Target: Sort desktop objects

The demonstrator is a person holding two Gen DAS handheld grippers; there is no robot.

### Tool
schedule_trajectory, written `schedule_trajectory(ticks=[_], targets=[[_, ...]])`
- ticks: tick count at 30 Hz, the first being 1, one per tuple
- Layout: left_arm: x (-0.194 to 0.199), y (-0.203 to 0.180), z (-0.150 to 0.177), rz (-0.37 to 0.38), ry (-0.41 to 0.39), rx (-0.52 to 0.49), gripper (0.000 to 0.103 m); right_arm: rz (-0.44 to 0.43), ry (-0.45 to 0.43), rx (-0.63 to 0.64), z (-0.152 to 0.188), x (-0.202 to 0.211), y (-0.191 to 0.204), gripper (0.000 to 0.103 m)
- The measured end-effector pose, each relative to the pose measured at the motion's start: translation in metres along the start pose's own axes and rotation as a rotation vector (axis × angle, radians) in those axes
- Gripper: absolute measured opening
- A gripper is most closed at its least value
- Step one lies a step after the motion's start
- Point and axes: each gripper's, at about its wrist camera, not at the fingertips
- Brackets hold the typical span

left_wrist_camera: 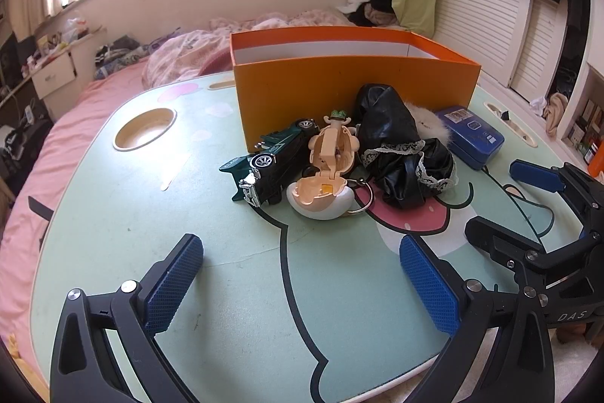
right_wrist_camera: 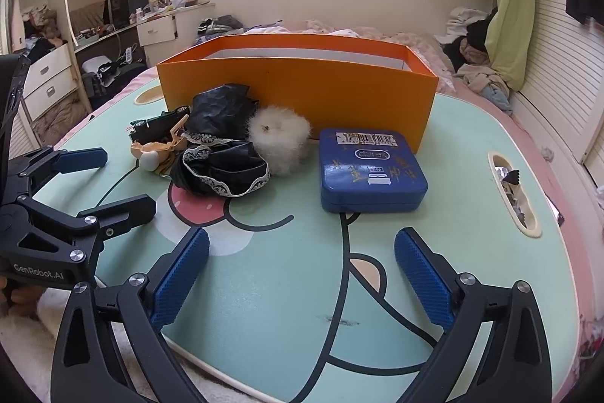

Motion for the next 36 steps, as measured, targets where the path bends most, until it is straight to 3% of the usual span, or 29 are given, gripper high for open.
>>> schedule_trajectory(ticks=[36], targets=[[-0.0002, 0.0001, 0.0009, 0.000, -0.001, 0.000, 0.103, 0.008, 0.004, -0.011, -0.0003, 0.0010, 0.0027, 0.100]])
Point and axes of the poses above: each gripper's, at about its wrist camera, not at the fingertips, and x roughly against the way its jaws point, y to its left, z to its underside, and after that the axes turned 8 degrees about y, right-handed
